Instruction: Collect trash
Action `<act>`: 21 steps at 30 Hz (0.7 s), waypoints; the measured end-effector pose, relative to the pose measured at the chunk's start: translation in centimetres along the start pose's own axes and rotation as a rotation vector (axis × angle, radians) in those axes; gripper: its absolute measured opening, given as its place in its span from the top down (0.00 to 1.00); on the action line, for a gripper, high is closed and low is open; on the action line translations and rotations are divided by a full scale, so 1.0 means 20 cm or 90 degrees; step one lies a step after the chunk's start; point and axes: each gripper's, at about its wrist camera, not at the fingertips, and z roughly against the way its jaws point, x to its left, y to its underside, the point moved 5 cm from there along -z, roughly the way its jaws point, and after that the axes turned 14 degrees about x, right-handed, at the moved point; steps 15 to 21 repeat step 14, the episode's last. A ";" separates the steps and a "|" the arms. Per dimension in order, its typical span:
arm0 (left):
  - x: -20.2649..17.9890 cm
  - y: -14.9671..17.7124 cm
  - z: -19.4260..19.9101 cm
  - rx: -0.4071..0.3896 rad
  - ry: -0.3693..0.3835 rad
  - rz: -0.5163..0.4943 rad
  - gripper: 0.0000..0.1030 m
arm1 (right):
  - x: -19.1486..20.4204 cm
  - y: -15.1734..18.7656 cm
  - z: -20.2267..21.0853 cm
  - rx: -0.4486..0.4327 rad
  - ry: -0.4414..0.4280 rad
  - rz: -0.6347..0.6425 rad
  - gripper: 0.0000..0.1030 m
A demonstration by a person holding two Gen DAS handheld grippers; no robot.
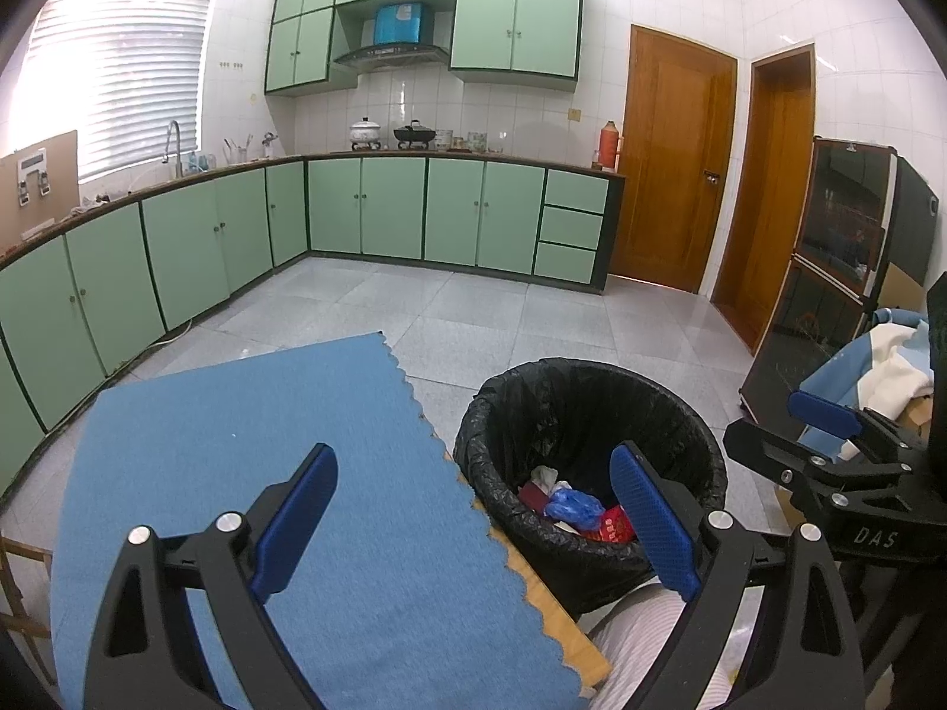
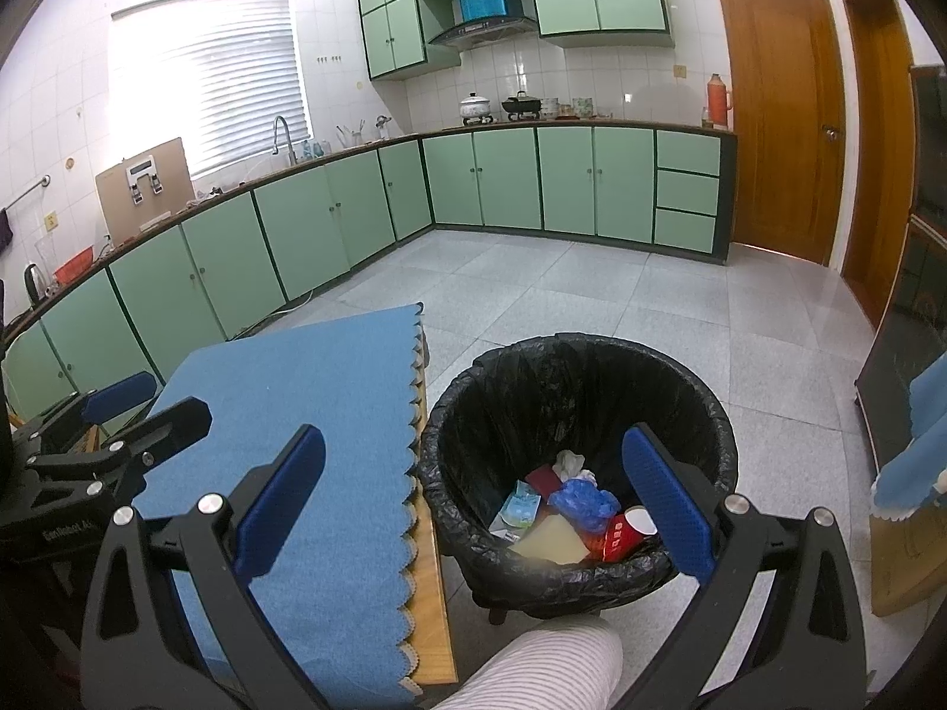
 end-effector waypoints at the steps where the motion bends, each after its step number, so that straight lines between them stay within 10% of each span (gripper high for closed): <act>1: 0.00 0.00 0.00 0.000 0.000 0.000 0.11 | 0.00 0.00 0.00 0.000 0.000 0.000 0.05; 21: 0.01 0.00 -0.01 0.009 -0.004 0.003 0.11 | -0.01 0.00 -0.01 0.002 0.001 -0.003 0.05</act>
